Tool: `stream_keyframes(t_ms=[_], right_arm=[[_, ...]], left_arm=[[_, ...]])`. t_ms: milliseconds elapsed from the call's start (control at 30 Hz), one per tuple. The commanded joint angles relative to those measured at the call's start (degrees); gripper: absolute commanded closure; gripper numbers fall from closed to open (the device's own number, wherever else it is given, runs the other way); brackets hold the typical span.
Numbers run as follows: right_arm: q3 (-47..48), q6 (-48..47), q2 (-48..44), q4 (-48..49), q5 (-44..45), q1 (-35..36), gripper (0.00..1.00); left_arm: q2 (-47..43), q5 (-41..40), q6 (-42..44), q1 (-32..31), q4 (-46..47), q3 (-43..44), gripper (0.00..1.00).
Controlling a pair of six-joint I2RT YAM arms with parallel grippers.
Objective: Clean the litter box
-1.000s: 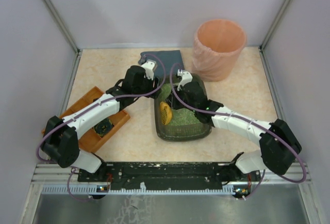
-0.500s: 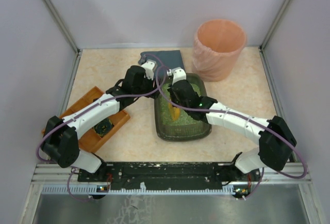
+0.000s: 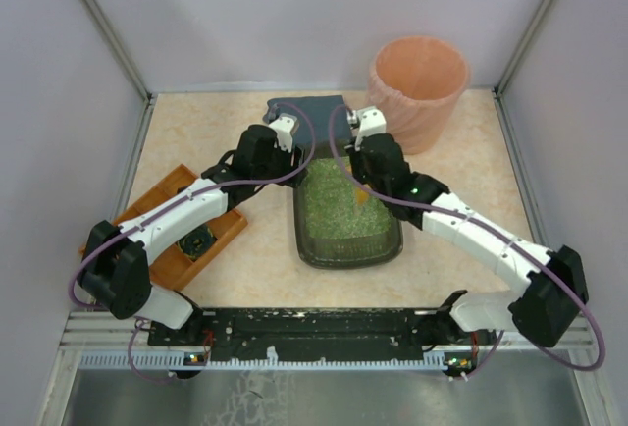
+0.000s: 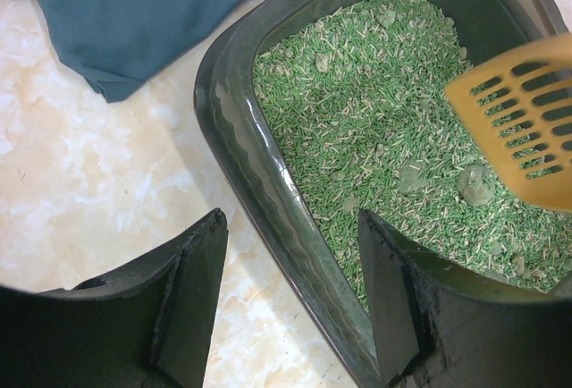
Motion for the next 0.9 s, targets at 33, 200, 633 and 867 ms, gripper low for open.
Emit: stream_keyframes(t_ms=[33,200,633,867], right_arm=[[0.28,2.71,-6.31,2.47,-5.41,-4.25,1.00],[0.10,1.02,-4.71,-0.95,-1.85,-5.07,1.00],[-0.85,2.81,1.43,-4.14,2.97,-4.99,1.00],[-7.54,13.46,1.87,1.86,-2.54,-5.00,1.00]], left_arm=[[-0.73,0.67,-0.09,0.00,1.22,0.61,0.34],[-0.07,1.16,-0.06,-0.05,0.85,1.00,0.34],[1.33,1.56,0.10,-0.01,-0.43,1.98,0.33],[2.98,2.69,0.55,0.00,-1.54,3.05,0.33]])
